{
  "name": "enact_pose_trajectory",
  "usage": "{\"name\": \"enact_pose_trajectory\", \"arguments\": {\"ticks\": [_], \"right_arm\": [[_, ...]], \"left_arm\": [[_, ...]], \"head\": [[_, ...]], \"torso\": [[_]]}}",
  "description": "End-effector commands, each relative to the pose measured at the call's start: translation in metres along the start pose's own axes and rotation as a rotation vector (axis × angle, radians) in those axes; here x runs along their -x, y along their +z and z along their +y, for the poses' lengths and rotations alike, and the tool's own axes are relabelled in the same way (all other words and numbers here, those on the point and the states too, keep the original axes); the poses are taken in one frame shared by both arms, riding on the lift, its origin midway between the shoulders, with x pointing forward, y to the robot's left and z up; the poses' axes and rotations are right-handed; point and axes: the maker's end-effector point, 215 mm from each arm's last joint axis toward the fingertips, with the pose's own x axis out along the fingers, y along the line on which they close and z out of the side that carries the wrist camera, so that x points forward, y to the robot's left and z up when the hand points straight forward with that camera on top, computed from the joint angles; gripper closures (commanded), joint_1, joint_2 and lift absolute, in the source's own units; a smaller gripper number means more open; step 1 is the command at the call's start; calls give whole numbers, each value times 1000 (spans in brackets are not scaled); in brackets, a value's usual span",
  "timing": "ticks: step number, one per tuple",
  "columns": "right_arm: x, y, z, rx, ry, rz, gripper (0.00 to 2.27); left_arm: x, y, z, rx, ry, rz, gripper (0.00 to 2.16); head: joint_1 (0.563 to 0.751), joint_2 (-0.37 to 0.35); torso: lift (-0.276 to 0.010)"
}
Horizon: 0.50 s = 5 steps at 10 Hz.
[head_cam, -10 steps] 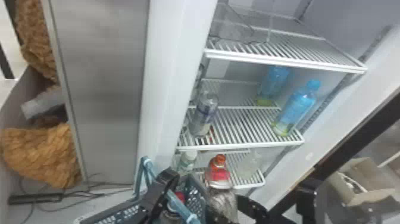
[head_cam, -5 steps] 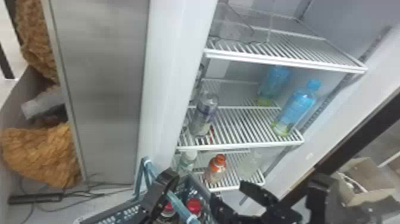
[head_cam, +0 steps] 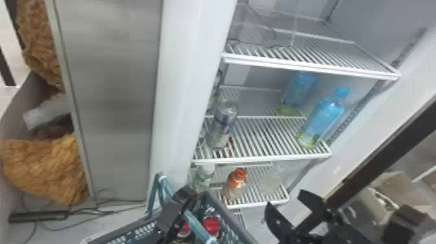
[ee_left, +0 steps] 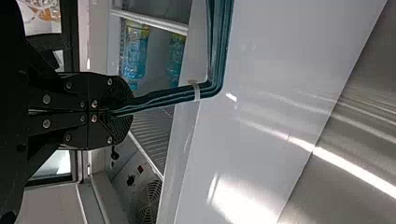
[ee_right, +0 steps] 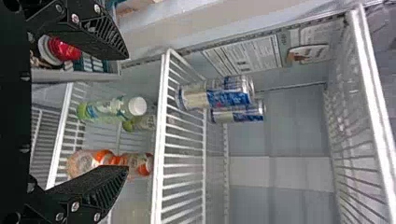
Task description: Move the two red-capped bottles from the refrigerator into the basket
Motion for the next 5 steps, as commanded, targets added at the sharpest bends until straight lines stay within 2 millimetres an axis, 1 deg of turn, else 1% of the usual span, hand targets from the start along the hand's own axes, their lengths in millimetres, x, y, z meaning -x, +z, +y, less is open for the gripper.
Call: {"name": "enact_pose_trajectory", "arguments": {"ticks": [1, 2, 5], "right_arm": [[18, 5, -18, 36, -47, -31, 194], [32, 3, -36, 64, -87, -40, 196], [53, -8, -60, 146, -111, -57, 194]], "left_arm": [[-1, -1, 1, 0, 1, 2, 1204], [-1, -1, 1, 0, 1, 2, 1204], [0, -2, 2, -2, 3, 6, 1204]], "head": [[695, -350], [695, -350], [695, -350]], "torso": [[0], [0], [0]]}}
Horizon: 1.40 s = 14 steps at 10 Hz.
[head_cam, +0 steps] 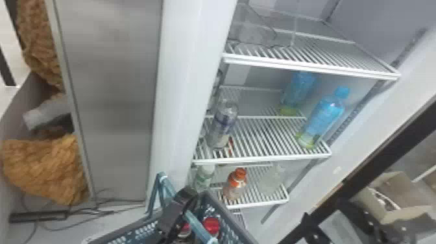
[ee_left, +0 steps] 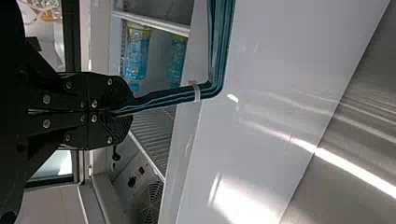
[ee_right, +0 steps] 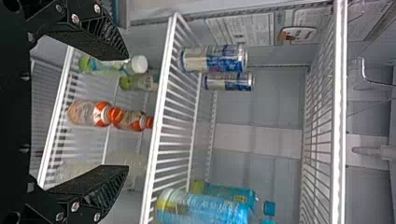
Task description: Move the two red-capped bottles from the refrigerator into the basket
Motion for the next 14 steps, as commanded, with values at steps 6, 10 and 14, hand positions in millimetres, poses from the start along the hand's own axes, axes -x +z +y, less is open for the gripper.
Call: {"name": "enact_pose_trajectory", "arguments": {"ticks": [6, 10, 14], "right_arm": [[35, -12, -18, 120, 15, 25, 193], [42, -22, -28, 110, 3, 20, 191], [39, -26, -30, 81, 7, 3, 185]], "left_arm": [[1, -2, 1, 4, 2, 4, 1204], [3, -1, 2, 8, 4, -4, 1204], [3, 0, 2, 9, 3, -8, 1204]], "head": [[695, -350], [695, -350], [695, -350]], "torso": [[0], [0], [0]]}}
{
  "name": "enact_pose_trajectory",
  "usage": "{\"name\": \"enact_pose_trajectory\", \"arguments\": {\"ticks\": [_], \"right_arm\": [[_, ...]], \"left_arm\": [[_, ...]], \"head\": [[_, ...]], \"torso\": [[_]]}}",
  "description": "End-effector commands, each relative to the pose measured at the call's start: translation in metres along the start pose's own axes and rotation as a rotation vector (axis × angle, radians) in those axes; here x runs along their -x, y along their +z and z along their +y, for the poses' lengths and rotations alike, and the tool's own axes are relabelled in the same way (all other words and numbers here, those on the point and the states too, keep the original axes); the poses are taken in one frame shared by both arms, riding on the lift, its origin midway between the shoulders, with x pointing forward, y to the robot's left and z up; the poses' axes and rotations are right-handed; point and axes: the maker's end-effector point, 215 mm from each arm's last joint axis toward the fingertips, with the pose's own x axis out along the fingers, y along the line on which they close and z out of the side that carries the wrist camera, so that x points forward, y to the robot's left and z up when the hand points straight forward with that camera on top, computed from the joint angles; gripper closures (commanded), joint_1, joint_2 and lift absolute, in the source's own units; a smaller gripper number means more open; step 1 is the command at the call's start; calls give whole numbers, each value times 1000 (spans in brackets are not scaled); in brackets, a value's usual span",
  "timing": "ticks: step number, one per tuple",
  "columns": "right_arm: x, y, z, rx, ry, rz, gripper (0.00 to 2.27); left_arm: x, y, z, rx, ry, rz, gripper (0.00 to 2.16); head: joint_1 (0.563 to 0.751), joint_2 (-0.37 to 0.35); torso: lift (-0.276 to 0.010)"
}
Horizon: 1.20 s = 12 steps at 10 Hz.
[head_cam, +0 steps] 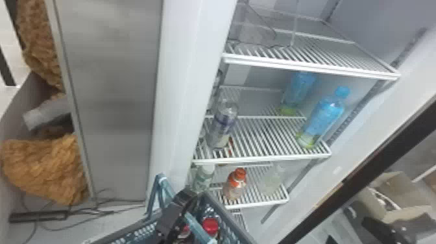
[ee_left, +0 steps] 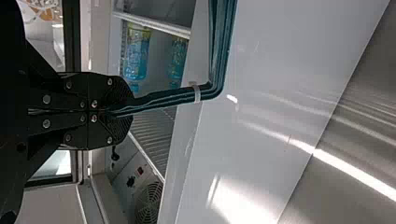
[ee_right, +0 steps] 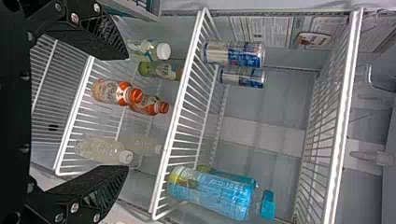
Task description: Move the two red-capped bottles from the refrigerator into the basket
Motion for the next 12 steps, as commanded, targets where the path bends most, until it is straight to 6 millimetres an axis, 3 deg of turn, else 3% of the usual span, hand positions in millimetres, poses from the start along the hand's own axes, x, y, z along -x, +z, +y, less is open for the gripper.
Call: {"name": "enact_pose_trajectory", "arguments": {"ticks": [1, 12], "right_arm": [[0, -3, -2, -20, -5, -9, 185], [-2, -8, -2, -62, -8, -32, 190]], "left_arm": [[0, 1, 0, 2, -1, -4, 1204], [1, 1, 0, 4, 0, -5, 1204]], "head": [[695, -350], [695, -350]], "torso": [[0], [0]]}}
